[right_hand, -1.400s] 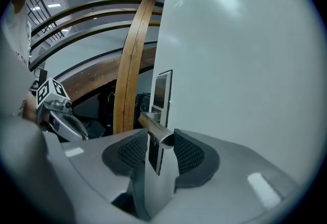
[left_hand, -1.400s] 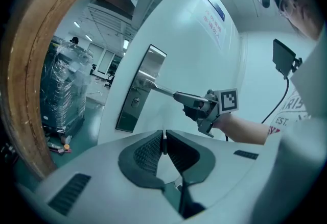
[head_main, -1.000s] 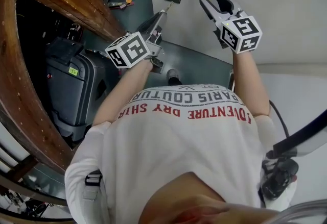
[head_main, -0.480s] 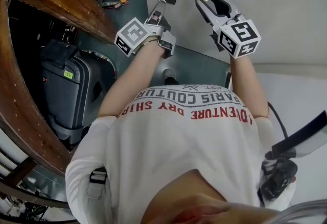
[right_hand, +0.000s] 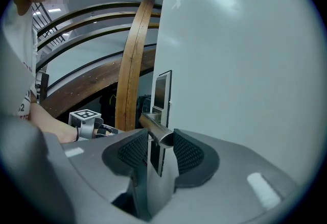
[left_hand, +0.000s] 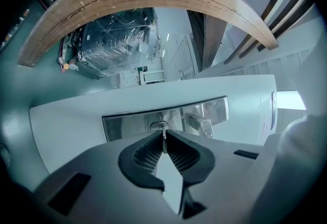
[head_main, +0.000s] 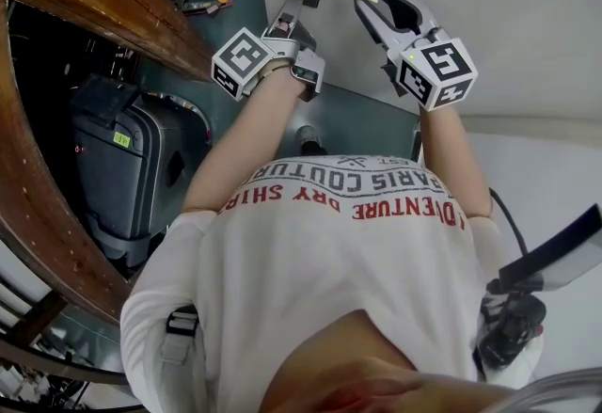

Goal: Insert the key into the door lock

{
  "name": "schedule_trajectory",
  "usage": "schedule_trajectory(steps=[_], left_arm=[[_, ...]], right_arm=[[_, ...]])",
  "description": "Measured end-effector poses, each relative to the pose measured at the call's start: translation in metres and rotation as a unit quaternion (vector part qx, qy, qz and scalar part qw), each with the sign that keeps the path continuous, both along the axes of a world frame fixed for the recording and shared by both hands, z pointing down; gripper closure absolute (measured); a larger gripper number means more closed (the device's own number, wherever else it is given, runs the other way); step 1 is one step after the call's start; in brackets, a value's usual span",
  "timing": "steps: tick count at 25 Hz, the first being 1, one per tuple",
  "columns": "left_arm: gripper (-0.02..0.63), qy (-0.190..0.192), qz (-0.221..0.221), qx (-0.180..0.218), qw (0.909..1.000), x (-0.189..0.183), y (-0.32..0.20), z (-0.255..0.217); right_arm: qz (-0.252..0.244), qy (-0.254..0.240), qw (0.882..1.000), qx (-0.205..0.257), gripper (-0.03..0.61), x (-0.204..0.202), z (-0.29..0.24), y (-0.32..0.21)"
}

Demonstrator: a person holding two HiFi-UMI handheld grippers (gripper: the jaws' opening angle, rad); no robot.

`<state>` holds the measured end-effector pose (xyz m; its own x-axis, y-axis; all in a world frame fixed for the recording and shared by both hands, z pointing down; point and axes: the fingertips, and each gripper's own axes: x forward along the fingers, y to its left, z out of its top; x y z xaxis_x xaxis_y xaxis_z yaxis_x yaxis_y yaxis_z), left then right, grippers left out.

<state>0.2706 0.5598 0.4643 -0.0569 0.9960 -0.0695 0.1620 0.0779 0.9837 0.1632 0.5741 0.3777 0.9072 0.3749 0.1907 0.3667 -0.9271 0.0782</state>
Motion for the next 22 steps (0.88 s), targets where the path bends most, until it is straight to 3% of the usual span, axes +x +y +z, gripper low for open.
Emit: schedule_trajectory(steps=[22], left_arm=[[0.591, -0.065, -0.027, -0.016, 0.9974, 0.001, 0.025, 0.003]], right_arm=[[-0.008, -0.018, 0.999, -0.035, 0.433, 0.001, 0.004, -0.004]])
